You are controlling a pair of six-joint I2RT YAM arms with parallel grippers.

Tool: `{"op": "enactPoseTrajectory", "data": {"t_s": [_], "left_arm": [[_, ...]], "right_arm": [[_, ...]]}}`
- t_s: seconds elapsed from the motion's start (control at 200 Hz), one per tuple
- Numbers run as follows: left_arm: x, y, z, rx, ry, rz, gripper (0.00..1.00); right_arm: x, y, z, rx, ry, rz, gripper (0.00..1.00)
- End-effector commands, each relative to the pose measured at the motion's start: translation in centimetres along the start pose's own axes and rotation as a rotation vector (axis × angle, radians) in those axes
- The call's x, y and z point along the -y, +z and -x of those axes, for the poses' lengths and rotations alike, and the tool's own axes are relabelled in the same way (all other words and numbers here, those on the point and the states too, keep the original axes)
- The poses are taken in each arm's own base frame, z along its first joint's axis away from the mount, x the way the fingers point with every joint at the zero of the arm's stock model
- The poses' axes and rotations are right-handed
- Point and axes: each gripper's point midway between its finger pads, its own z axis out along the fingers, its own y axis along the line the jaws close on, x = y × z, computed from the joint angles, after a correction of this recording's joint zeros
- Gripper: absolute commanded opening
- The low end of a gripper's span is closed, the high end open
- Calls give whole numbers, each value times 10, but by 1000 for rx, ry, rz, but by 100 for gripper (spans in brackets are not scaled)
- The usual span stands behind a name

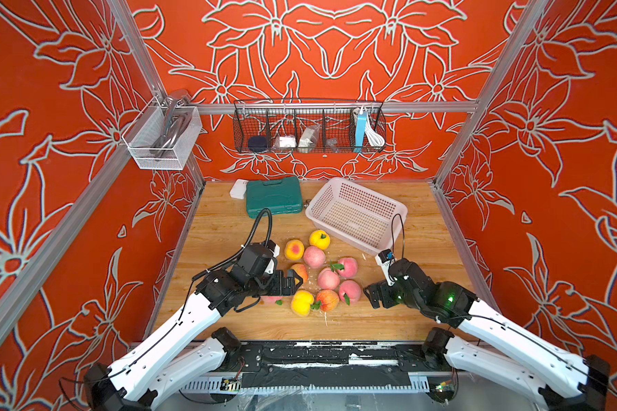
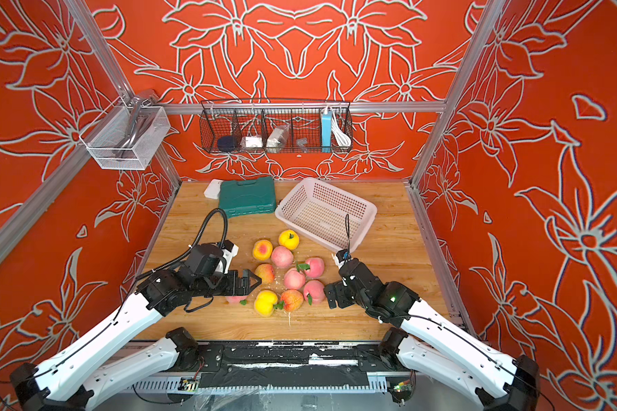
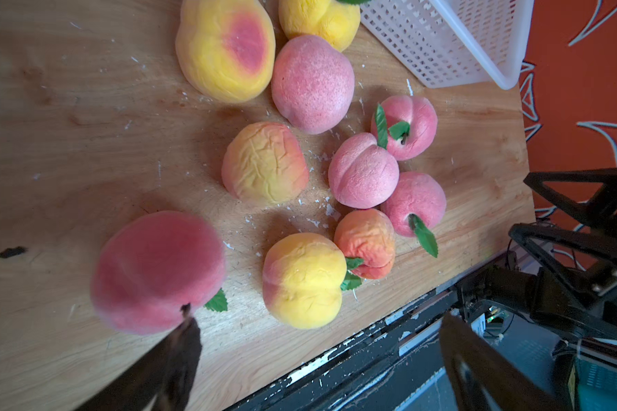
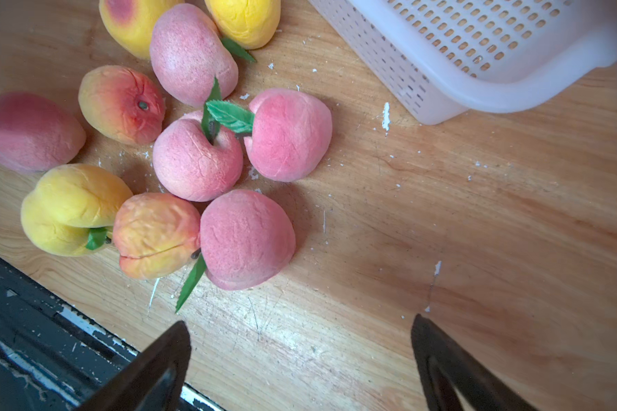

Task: Put the peaches into the basket
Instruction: Pick up the peach from the center of the board.

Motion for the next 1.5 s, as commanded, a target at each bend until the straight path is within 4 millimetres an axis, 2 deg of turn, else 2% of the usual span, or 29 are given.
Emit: {"op": "enactPoseTrajectory", "data": {"t_s": [0.0, 0.15, 0.41, 0.941, 1.496], "left_arm": [[11, 8, -5, -20, 4, -49, 98], [13, 14, -16, -45, 16, -57, 98], [15, 7, -25, -42, 40, -75, 98], [15, 11, -28, -44, 33, -91, 98], [19, 14, -28, -41, 32, -113, 98]], "right_arm": [[-14, 10, 4, 21, 29, 66, 99], [-24, 19, 6, 11, 0, 106, 99], [-32, 37, -3, -16, -13, 136, 99], [-43, 70, -12, -75, -34, 138, 96], [-42, 95, -28, -129, -15, 123, 92]]}}
